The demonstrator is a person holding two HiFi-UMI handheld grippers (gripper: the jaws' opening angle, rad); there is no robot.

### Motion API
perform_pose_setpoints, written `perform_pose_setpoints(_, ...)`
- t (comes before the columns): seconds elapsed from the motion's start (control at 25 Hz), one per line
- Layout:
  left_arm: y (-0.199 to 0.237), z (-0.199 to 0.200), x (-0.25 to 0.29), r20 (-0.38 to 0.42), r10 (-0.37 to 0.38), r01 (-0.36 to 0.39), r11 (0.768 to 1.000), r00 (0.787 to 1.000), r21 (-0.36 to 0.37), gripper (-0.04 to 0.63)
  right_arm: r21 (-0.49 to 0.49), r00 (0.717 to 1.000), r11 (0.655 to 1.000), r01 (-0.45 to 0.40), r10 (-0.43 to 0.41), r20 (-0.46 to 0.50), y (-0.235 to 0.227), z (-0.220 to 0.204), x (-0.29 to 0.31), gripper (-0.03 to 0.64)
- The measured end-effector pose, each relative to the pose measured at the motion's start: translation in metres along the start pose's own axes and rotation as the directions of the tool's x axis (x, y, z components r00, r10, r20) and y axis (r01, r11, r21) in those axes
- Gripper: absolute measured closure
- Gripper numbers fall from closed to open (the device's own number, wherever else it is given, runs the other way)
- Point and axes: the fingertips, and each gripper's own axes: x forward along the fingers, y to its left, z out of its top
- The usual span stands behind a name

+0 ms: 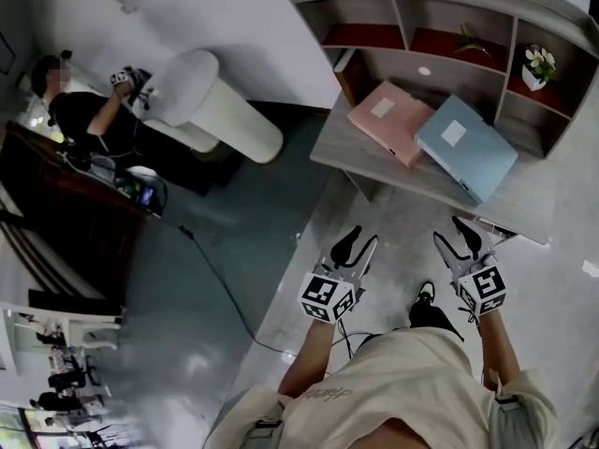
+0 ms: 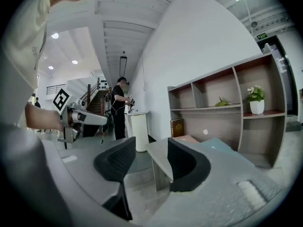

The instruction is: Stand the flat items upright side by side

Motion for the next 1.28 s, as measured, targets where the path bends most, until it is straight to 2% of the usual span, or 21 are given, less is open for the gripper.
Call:
perform_pose_setpoints(0.08, 0.008, 0.005, 0.022, -0.005, -0.004, 0.004, 1.0, 1.0, -0.004, 0.414, -0.013, 1.0, 1.0, -0.01, 0.01, 0.011, -0.016, 0.009, 0.018, 0.403)
perform_pose_setpoints(0.2, 0.024, 0.002, 0.046, -0.013, -0.005, 0.003, 0.997, 1.0, -0.078, 0.414, -0.026, 1.0, 1.0, -0.011, 0.011, 0.021, -0.036, 0.018, 0.042, 0.403)
perform_pose_setpoints(0.32, 0.038, -0.009, 0.054, -0.054, 0.016, -0.022, 0.993, 0.998, -0.117, 0.414, -0.037, 1.0, 0.999, -0.003, 0.004, 0.012, -0.044, 0.019, 0.054, 0.403)
perform_pose_setpoints(0.44, 0.05, -0.015, 0.056, -0.083, 0.029, -0.039, 0.991, 0.996, -0.128, 0.414, -0.032, 1.0, 0.999, 0.001, -0.002, -0.026, -0.05, 0.008, 0.059, 0.403)
perform_pose_setpoints(0.64, 0.074, -0.017, 0.071, -0.089, 0.015, -0.027, 0.992, 0.996, -0.127, 0.416, 0.007, 0.997, 0.999, 0.036, -0.036, -0.073, -0.061, -0.012, 0.071, 0.403)
perform_pose_setpoints(0.84, 0.103, -0.008, 0.097, -0.036, -0.057, 0.05, 0.984, 0.998, -0.168, 0.419, -0.029, 0.991, 0.994, 0.106, -0.107, -0.076, -0.07, -0.001, 0.093, 0.403)
perform_pose_setpoints(1.0, 0.131, 0.011, 0.117, 0.004, -0.132, 0.131, 0.982, 0.991, -0.133, 0.42, -0.038, 0.978, 0.979, 0.202, -0.204, -0.049, -0.076, 0.02, 0.115, 0.403)
perform_pose_setpoints(1.12, 0.157, 0.028, 0.128, 0.037, -0.168, 0.171, 0.98, 0.985, -0.099, 0.42, -0.068, 0.969, 0.969, 0.239, -0.242, -0.04, -0.072, 0.036, 0.136, 0.403)
perform_pose_setpoints(1.2, 0.174, 0.032, 0.134, 0.042, -0.187, 0.19, 0.977, 0.982, -0.098, 0.423, -0.106, 0.963, 0.959, 0.262, -0.268, -0.043, -0.071, 0.043, 0.151, 0.403)
perform_pose_setpoints(1.28, 0.19, 0.031, 0.139, 0.026, -0.208, 0.21, 0.973, 0.978, -0.093, 0.423, -0.104, 0.951, 0.949, 0.298, -0.304, -0.05, -0.072, 0.044, 0.165, 0.403)
